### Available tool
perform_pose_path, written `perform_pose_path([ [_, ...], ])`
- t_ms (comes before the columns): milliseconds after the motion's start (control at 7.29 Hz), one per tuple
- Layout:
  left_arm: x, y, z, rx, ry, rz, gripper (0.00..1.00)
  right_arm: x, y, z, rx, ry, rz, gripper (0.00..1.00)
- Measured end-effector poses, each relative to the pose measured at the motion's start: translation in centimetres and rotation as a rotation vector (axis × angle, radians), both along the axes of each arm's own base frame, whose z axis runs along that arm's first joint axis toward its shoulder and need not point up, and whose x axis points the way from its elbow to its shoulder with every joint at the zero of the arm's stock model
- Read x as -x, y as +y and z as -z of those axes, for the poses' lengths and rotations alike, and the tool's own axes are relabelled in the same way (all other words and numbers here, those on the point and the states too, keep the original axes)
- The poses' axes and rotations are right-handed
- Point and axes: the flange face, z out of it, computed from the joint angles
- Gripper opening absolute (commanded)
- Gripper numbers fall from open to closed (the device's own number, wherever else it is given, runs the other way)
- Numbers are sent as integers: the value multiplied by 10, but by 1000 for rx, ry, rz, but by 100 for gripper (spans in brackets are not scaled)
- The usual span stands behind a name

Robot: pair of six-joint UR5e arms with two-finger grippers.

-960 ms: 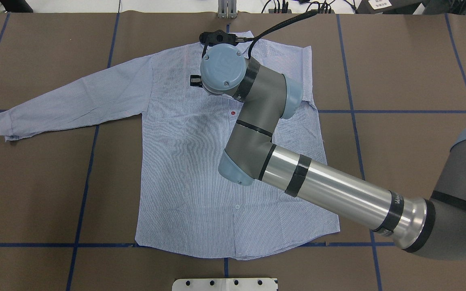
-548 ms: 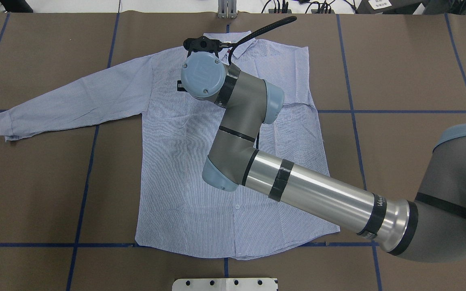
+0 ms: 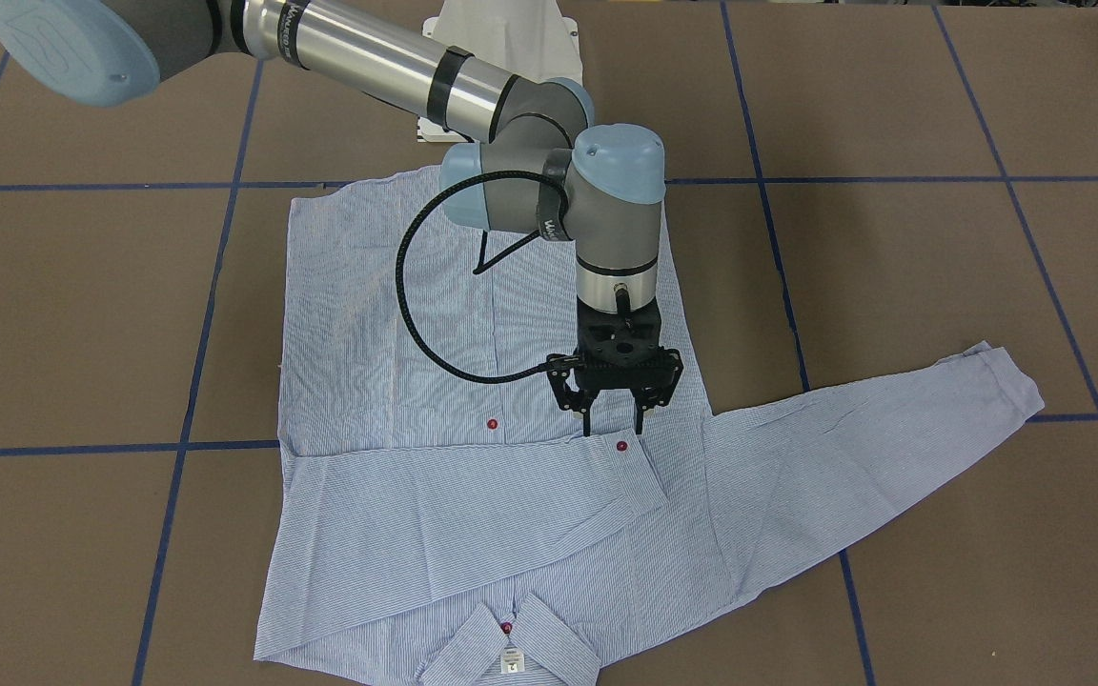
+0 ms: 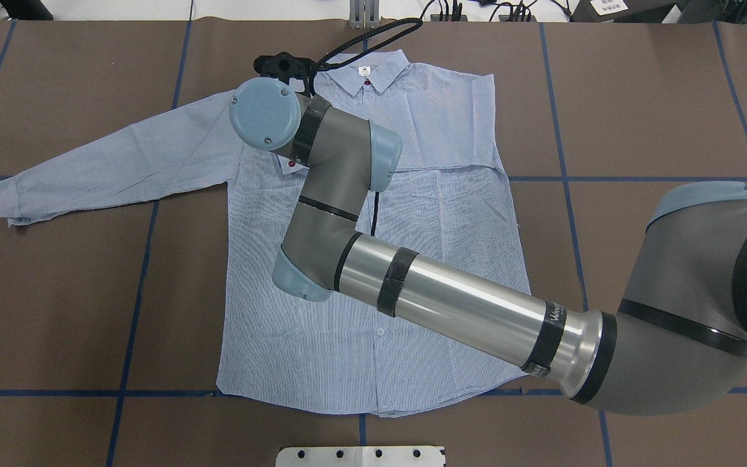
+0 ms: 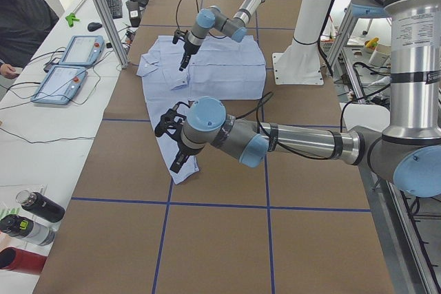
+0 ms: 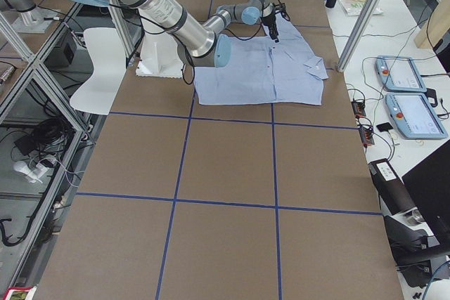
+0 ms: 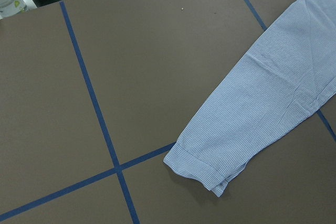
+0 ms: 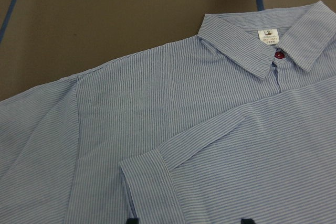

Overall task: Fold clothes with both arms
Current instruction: 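Carry the sleeve with the right gripper across onto the shirt front, then release the sleeve and raise the right gripper away from the shirt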

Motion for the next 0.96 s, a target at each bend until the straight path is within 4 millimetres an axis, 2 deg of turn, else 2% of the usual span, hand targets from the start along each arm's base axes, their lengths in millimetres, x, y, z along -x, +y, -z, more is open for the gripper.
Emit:
perform_pose_path([
  [137,-1,-1,-2,17,10,6,100,-2,-2,7,14,10,6,100],
  [274,-1,-2,-5,58,35,27,100,-12,-11,9,50,16,30,100],
  [411,-2,-3,-3,89,63,54,100,-40,-30,10,110,23,73,100],
  [548,-2,-5,2,83,74,67,100,-79,-49,7,149,34,123,100],
  [685,-3,-5,7,54,78,71,100,-124,-65,-10,165,36,169,100],
  [823,-3,-5,11,17,80,69,100,-170,-74,-40,161,31,201,100],
  [960,-5,-6,9,-6,81,67,100,-217,-72,-78,136,37,232,100],
])
